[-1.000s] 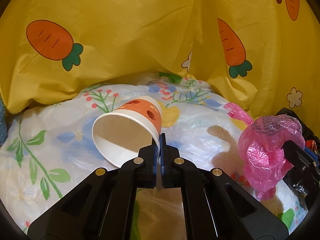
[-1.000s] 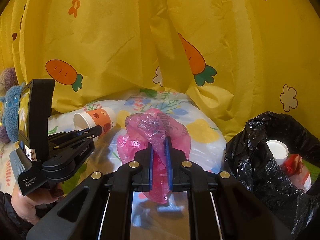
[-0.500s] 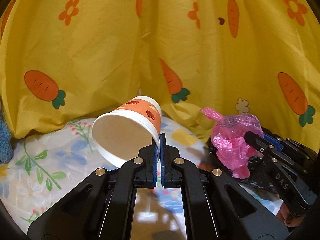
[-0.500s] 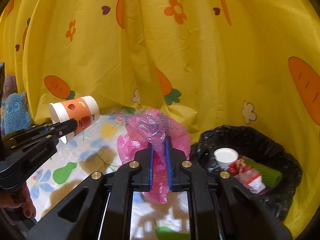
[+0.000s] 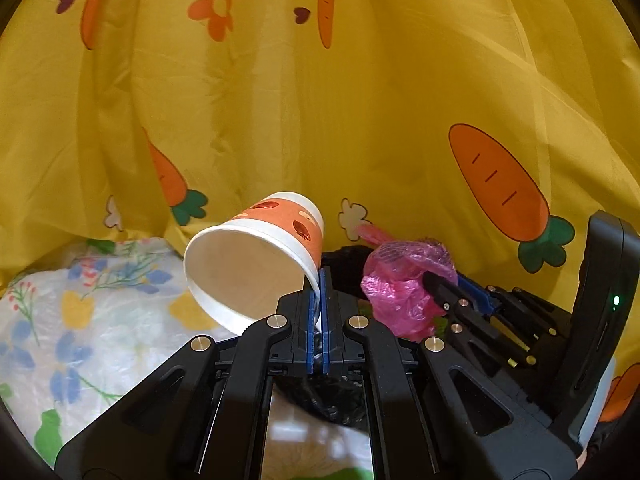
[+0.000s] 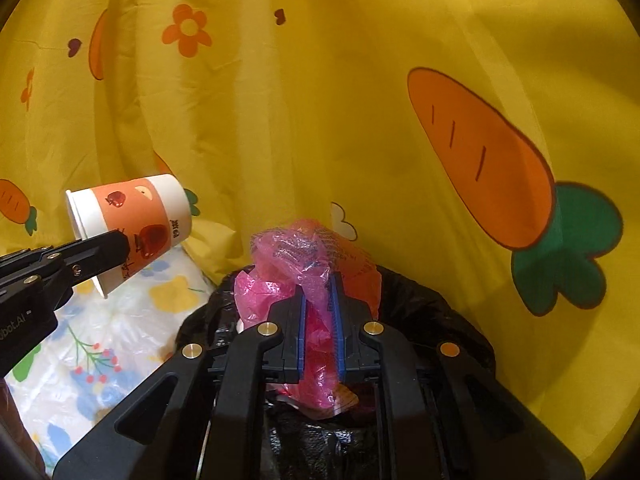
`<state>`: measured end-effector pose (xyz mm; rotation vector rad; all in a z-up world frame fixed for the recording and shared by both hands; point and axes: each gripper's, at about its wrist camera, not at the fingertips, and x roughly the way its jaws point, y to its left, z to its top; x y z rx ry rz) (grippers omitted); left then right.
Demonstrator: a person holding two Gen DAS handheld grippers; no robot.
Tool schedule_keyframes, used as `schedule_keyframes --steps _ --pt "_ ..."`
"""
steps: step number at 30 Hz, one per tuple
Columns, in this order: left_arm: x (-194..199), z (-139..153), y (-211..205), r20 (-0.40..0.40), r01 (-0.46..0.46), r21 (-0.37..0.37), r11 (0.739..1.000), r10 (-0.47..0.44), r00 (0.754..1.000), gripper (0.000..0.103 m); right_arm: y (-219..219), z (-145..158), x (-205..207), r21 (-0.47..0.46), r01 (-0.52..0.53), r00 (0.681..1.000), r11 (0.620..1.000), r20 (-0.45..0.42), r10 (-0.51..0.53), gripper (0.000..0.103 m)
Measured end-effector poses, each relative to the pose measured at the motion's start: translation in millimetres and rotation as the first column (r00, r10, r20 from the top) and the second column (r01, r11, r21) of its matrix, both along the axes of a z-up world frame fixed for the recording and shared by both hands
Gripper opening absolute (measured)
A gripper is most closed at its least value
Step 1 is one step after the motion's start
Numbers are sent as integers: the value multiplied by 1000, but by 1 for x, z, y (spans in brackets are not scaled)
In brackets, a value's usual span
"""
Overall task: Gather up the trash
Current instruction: 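Carry the paper cup and pink bag over the trash bag with both tools, then open both tools to drop the paper cup and pink bag inside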
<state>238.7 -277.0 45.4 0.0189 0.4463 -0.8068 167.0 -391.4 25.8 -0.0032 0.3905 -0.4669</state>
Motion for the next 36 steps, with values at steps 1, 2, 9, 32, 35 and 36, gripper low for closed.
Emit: schedule_keyframes --steps 1,2,9,32,35,36 --pt "3 -3 -8 -13 25 -7 1000 -25 1000 2 -2 -2 1 -11 11 1000 1000 -2 -11 12" --pt "7 -7 -16 -28 44 -14 999 -44 999 2 -3 -4 0 -14 15 1000 1000 -2 -15 13" --pt "26 -41 -56 -144 163 7 987 -161 976 2 -19 -12 -11 -48 76 997 996 -5 -77 32" --pt "29 -34 68 -107 -217 -21 976 214 971 81 21 2 -9 -68 -37 999 997 31 40 60" --pt "23 -33 90 -100 -260 -27 965 256 961 83 29 0 8 -74 -48 999 996 -2 48 60" --pt "21 -33 94 -99 -269 -26 963 265 959 83 31 0 12 -77 -47 999 996 -12 46 60"
